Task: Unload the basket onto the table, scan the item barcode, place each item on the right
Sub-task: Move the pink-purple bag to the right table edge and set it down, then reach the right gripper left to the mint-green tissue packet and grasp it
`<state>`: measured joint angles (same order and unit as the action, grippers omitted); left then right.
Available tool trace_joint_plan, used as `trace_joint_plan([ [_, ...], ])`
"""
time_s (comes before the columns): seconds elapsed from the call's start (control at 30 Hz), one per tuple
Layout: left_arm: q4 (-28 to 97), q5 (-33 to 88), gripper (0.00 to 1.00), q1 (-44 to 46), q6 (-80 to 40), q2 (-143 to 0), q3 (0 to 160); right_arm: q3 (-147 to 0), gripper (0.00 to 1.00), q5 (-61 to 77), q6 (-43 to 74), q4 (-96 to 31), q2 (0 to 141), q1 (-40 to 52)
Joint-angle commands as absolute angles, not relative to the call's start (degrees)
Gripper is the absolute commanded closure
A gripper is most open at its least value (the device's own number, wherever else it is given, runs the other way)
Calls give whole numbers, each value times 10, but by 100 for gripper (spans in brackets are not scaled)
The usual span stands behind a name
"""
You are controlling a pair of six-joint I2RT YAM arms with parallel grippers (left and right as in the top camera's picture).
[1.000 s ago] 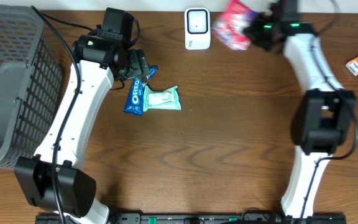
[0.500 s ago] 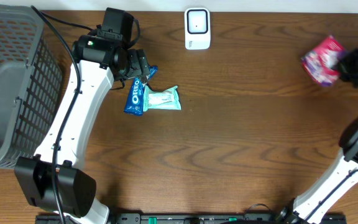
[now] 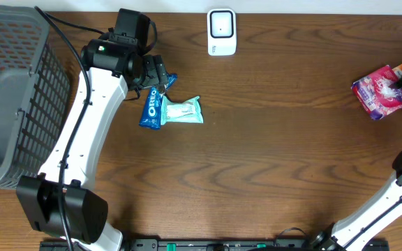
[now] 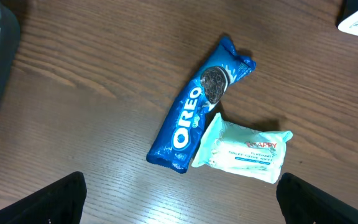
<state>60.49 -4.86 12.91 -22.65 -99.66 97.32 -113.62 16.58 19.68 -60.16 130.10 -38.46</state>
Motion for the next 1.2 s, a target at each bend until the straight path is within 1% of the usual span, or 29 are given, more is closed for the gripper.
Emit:
trace_joint_plan([
  [0.0,608,-54,2,128,-225,-1000,976,-1149,15,241,139,-603,1276,-357],
  [0.1,608,-54,2,128,-225,-1000,976,-1149,16,340,92,-603,1276,-330],
  [0.2,608,-54,2,128,-225,-1000,976,-1149,17,392,80,-602,1276,-293],
  [0.53,608,-54,2,128,-225,-1000,976,-1148,18,380,61,-601,1276,-143],
  [0.67,608,-54,2,128,-225,-1000,976,-1141,27,335,61,-604,1276,-69],
  [0.7,608,-54,2,128,-225,-1000,976,-1138,27,325,61,-602,1276,-49],
  [0.8,608,-54,2,128,-225,-1000,976,-1120,22,319,61,-594,1276,9],
  [0.93,608,-54,2,128,-225,-1000,976,-1075,18,336,62,-545,1276,86],
  [1.07,608,-54,2,128,-225,-1000,976,-1021,16,337,108,-462,1276,151],
  [1.17,608,-54,2,128,-225,-1000,976,-984,14,372,133,-385,1276,188],
])
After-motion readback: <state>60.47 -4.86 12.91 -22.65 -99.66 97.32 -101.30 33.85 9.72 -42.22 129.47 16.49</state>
